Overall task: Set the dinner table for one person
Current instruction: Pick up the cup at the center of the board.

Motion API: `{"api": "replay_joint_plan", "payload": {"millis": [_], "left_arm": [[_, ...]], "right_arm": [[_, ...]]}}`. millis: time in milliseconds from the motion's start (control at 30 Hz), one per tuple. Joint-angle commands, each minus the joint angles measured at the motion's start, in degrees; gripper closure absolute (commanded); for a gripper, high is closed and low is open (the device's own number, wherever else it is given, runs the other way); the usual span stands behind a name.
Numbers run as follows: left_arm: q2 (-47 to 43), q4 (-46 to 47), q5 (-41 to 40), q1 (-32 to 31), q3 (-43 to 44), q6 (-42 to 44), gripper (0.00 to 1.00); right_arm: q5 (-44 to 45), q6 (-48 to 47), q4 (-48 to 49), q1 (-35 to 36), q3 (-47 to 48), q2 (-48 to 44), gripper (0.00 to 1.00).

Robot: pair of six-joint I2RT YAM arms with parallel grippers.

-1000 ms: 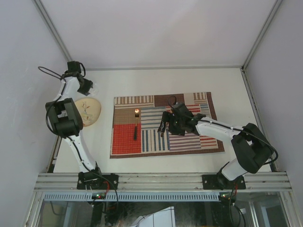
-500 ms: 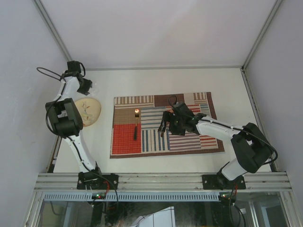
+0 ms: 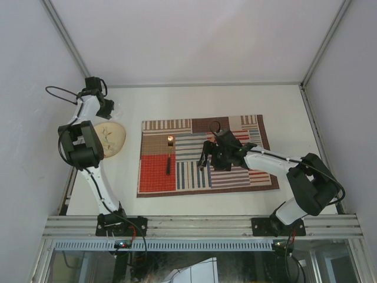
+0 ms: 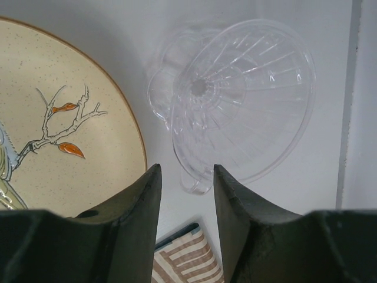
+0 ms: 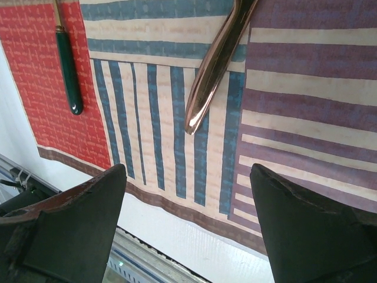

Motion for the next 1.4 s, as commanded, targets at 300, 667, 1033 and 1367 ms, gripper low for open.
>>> {"api": "replay_joint_plan", "payload": {"millis": [300, 667, 1033, 1367], "left_arm": [[4.6, -1.0, -0.1, 0.4, 9.1, -3.4, 0.55], [5.3, 0.0, 1.3, 0.4, 7.4, -2.8, 0.62], [5.9, 1.9, 2.8, 0.4, 6.8, -1.4, 1.0], [1.8, 6.1, 3.5, -0.3, 3.7, 4.5, 1.0]], "right_arm": [[-0.5, 0.5, 2.2, 0.6, -1.4, -2.2, 0.14], [-1.1, 0.6, 2.8, 0.6, -1.4, -1.6, 0.14], [-0.9, 0.9, 3.0, 0.6, -1.7, -1.5, 0.14], [-1.0, 1.3, 4.6, 0.9, -1.9, 0.0, 0.14]]}}
